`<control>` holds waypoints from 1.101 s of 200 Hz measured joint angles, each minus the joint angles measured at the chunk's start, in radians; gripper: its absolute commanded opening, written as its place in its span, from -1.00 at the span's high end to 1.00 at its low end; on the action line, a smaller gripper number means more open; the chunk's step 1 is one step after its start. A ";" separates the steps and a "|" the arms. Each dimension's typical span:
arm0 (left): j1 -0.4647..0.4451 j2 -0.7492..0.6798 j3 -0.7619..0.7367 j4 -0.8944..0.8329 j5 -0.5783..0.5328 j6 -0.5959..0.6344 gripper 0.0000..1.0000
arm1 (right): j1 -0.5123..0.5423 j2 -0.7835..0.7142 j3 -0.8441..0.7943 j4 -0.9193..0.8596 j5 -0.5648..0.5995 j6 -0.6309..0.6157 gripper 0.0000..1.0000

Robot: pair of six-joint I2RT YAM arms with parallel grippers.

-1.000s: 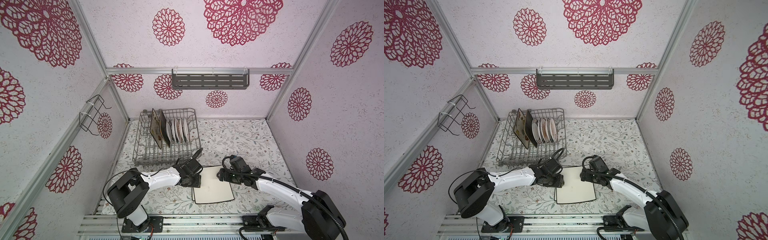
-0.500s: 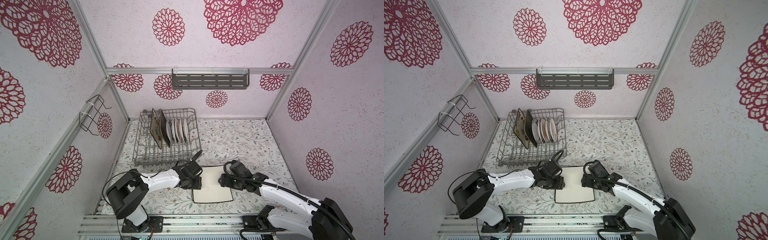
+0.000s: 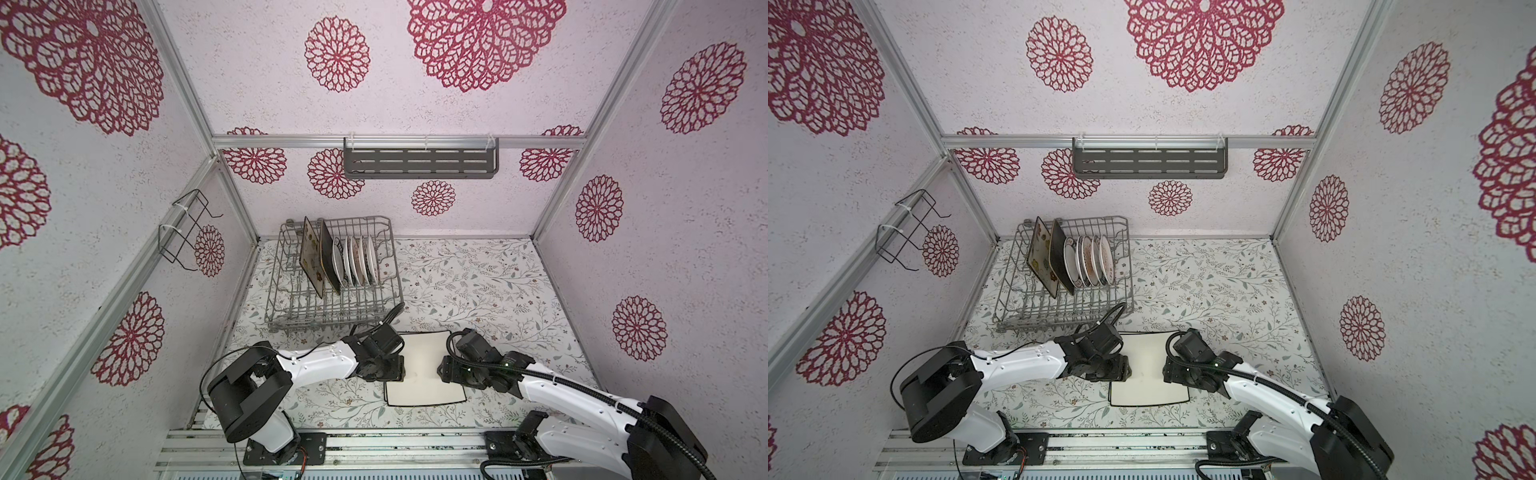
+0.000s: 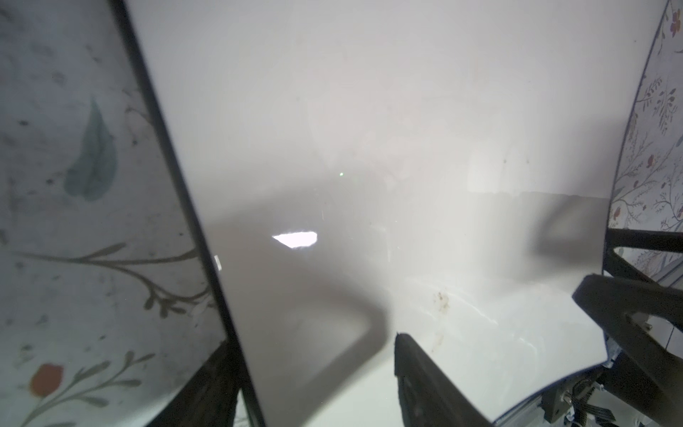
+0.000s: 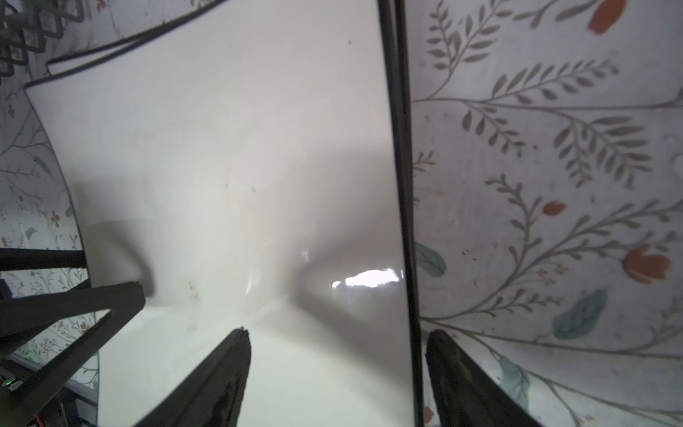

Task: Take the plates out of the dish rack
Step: 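Press the stacked plates flat with both grippers at opposite edges, then open both grippers and raise them off the white plate stack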

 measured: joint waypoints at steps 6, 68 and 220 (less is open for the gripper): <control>-0.002 0.000 -0.002 0.001 0.000 -0.002 -0.36 | 0.004 0.000 0.000 0.000 0.001 0.002 -0.54; -0.007 -0.006 -0.008 0.008 0.001 -0.013 -0.39 | 0.072 0.006 0.007 -0.033 0.035 0.055 -0.52; -0.012 -0.086 -0.057 0.046 0.011 0.000 -0.62 | 0.126 0.053 0.068 -0.104 0.105 0.098 -0.68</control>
